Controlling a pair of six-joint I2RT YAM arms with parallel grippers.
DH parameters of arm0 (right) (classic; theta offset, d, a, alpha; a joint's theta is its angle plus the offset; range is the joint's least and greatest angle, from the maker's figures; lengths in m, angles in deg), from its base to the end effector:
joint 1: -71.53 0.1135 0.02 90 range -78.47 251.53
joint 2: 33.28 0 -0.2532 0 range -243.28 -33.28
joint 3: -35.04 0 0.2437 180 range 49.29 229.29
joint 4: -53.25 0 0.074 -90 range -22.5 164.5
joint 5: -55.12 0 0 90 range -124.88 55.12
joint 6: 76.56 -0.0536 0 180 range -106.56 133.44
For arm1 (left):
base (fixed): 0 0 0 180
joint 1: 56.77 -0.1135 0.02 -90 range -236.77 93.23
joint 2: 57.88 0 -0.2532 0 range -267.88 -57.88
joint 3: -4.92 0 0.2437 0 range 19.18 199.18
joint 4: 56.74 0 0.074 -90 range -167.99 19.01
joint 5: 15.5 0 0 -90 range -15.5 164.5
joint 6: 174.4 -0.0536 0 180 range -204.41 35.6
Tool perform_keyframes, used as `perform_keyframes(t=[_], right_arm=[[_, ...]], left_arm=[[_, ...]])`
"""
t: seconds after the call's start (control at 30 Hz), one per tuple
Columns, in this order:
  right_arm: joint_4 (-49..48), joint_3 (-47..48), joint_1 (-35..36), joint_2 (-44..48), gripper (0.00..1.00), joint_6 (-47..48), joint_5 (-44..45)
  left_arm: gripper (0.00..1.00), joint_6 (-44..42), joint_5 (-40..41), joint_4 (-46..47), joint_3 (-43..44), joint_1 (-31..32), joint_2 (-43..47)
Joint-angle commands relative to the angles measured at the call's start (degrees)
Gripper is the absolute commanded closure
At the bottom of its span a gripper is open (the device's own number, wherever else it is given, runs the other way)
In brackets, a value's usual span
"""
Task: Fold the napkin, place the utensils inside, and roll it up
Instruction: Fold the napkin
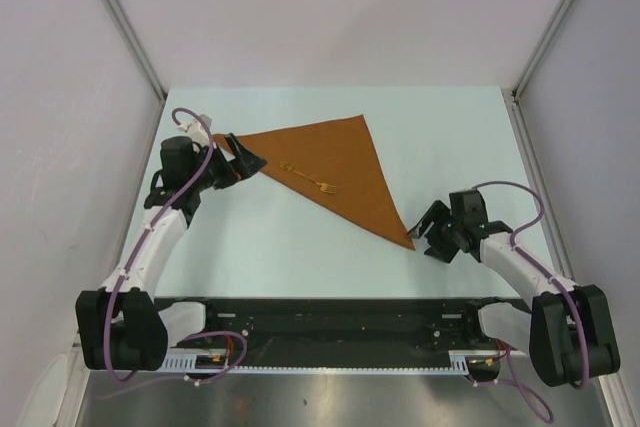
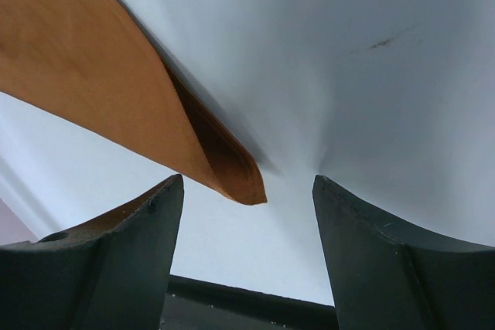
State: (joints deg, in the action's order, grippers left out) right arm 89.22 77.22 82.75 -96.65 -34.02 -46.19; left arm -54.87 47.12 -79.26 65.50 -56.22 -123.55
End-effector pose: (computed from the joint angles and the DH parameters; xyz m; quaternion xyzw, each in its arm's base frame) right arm 0.1965 0.0497 0.1454 0.2704 0.9159 0.2202 0.1989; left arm 0.2659 -0.0272 0.2662 -0.0893 0.8353 -0.3261 0.4335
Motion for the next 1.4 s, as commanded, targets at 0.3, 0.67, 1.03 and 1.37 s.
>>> perform_keyframes(t=[0.3,0.67,1.03,1.37], right_arm=[[-3.2,-3.8,-0.1,-0.8,0.32,-2.6,-0.6],[-1.1,-3.8,0.7,-0.2,0.44,-4.0,1.3],[-0.6,-2.9,4.0,-3.3,0.51,-4.9,3.5],[3.9,-2.2,6.3,-4.8,0.62,-6.3,9.5]], left_arm=[[0.00,-0.1,-1.9,1.9,0.5,-0.4,0.8],[0.00,0.0,-2.0,1.9,0.6,-0.4,0.8],[0.00,0.2,-2.5,2.0,0.5,-0.4,0.8],[0.00,0.5,-3.2,2.3,0.3,-0.4,0.9]])
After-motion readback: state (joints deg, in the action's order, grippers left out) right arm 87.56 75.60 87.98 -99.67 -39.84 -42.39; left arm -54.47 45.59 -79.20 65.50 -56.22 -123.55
